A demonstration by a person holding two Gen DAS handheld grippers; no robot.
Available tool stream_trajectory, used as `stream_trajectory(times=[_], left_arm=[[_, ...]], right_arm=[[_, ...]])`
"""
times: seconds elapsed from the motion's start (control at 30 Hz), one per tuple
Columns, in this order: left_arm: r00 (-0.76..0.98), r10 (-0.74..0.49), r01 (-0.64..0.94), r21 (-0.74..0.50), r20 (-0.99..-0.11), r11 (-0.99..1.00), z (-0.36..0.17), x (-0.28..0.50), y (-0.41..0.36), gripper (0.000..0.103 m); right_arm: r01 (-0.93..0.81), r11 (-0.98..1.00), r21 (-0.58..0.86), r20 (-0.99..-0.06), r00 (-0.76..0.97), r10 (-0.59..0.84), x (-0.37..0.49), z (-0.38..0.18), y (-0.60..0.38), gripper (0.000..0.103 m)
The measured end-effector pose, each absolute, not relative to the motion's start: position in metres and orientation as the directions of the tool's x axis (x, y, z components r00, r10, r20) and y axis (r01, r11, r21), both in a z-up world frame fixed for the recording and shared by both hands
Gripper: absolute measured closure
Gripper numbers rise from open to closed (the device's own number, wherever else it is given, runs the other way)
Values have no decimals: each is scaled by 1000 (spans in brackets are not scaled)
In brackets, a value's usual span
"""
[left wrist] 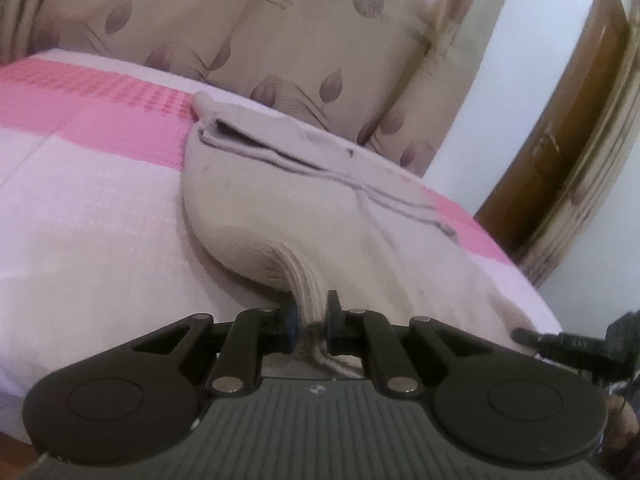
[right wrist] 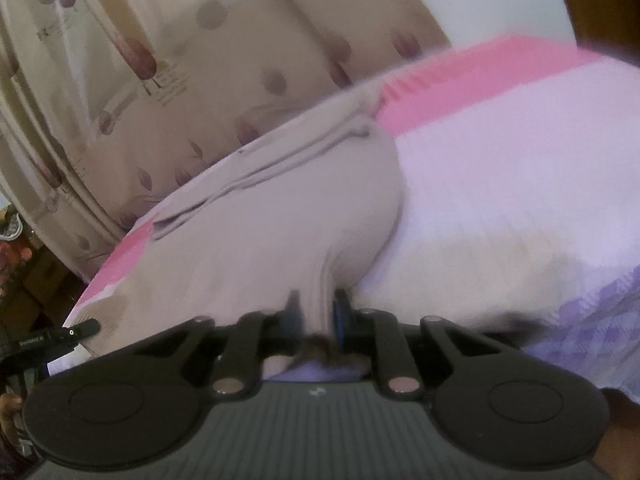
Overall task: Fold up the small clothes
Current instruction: 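Grasp the ribbed hem with both tools and lift it toward the collar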
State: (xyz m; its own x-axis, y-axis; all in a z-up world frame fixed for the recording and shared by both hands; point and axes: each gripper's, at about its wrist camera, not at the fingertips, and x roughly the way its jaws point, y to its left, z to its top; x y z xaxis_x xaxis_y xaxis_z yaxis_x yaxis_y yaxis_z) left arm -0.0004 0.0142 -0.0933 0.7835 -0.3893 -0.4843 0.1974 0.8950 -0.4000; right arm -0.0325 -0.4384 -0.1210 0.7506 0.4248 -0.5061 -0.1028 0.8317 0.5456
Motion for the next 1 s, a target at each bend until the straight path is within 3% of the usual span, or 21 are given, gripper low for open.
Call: stream_trajectory(times=[0.07, 0.1, 0.13, 0.17, 0.23, 0.3, 0.37, 0.4, 0.43, 0.47, 0.5, 0.57, 0.83, 1.0], left_arm=[[760, -410, 210, -406, -504, 889, -97, 5, 13, 89], [752, -410, 206, -407, -516, 890, -99, 6, 13, 81], [744, -412, 201, -413, -525, 888, -102, 6, 13, 62], [739, -433, 213, -430, -517, 877, -104, 6, 15, 55], [743, -457, 236, -448, -489, 862, -104, 4, 16, 17], [750, -448, 237, -435, -487, 869, -102, 3, 11, 2], [745, -454, 241, -437, -489, 867, -103, 5, 8, 4], [749, -450, 241, -434, -486, 868, -103, 5, 7, 13], [750, -451, 239, -438, -484, 867, -104, 5, 7, 59], [736, -446, 225, -437, -510, 871, -106, 9, 6, 91], [725, -436, 200, -442, -534, 874, -110, 13, 7, 92], [746, -447, 186, -489, -495, 852, -111, 11, 14, 92], [827, -413, 206, -478, -382, 854, -76, 2, 11, 92], [853, -398, 227, -448, -337, 865, -55, 5, 2, 92]], right_arm=[[-104, 820, 563, -502, 745, 439, -32, -124, -441, 88], [-97, 805, 585, -499, 740, 451, -30, -125, -444, 88], [-85, 784, 615, -493, 735, 466, -29, -126, -448, 87], [-83, 773, 629, -488, 732, 476, -29, -127, -450, 86], [-90, 775, 625, -491, 727, 480, -29, -126, -450, 86], [-88, 787, 611, -503, 724, 472, -29, -124, -447, 86], [-88, 796, 600, -513, 721, 466, -27, -122, -444, 86], [-93, 803, 589, -517, 720, 463, -26, -121, -442, 86], [-100, 810, 578, -517, 723, 459, -25, -121, -440, 86], [-110, 814, 570, -514, 726, 457, -25, -122, -439, 86], [-115, 814, 570, -507, 730, 459, -25, -123, -438, 87], [-116, 771, 627, -478, 724, 498, -24, -127, -441, 89], [-146, 536, 831, -274, 732, 624, -18, -124, -448, 89], [-202, 451, 869, -171, 734, 657, -6, -105, -442, 89]])
